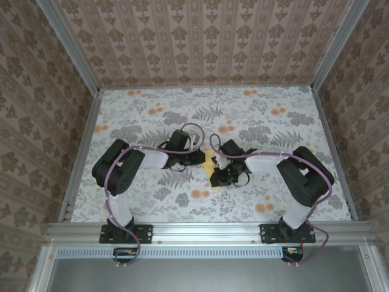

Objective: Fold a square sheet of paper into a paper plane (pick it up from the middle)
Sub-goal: Fold the wing for the fifth time at the center of the table.

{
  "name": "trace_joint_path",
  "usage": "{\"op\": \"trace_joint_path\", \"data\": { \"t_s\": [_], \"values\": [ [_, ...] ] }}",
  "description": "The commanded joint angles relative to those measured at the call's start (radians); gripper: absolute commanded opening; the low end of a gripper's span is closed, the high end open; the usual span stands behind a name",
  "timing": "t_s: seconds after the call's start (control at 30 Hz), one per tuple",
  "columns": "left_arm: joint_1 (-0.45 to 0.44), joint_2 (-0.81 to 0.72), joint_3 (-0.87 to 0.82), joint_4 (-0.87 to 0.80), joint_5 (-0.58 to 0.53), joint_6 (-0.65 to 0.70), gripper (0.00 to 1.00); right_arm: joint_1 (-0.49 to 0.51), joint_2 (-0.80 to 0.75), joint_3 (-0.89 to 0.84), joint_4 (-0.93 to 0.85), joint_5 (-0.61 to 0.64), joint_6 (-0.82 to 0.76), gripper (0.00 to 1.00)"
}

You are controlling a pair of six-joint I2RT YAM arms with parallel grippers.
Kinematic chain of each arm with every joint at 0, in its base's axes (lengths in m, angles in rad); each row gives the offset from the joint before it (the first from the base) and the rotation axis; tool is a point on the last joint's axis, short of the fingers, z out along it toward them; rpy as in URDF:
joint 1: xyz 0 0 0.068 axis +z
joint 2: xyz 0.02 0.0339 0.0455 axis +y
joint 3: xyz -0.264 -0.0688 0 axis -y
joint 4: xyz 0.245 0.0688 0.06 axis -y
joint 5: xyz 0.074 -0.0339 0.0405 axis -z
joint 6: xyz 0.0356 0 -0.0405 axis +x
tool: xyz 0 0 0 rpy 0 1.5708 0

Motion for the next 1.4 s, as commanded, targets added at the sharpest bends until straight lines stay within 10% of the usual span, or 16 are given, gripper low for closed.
{"op": "trace_joint_path", "data": {
  "t_s": [0.0, 0.43, 1.37],
  "values": [
    [-0.010, 0.019, 0.024, -0.123, -0.080, 0.019, 0.13, -0.012, -0.074, -0.019, -0.002, 0.021, 0.056, 0.18],
    [-0.057, 0.010, 0.033, -0.127, -0.117, -0.057, 0.14, -0.049, -0.172, -0.053, 0.134, 0.222, 0.220, 0.39],
    [-0.056, -0.023, 0.011, -0.089, -0.108, -0.093, 0.14, -0.059, 0.046, -0.029, 0.321, 0.065, 0.292, 0.21]
  ]
}}
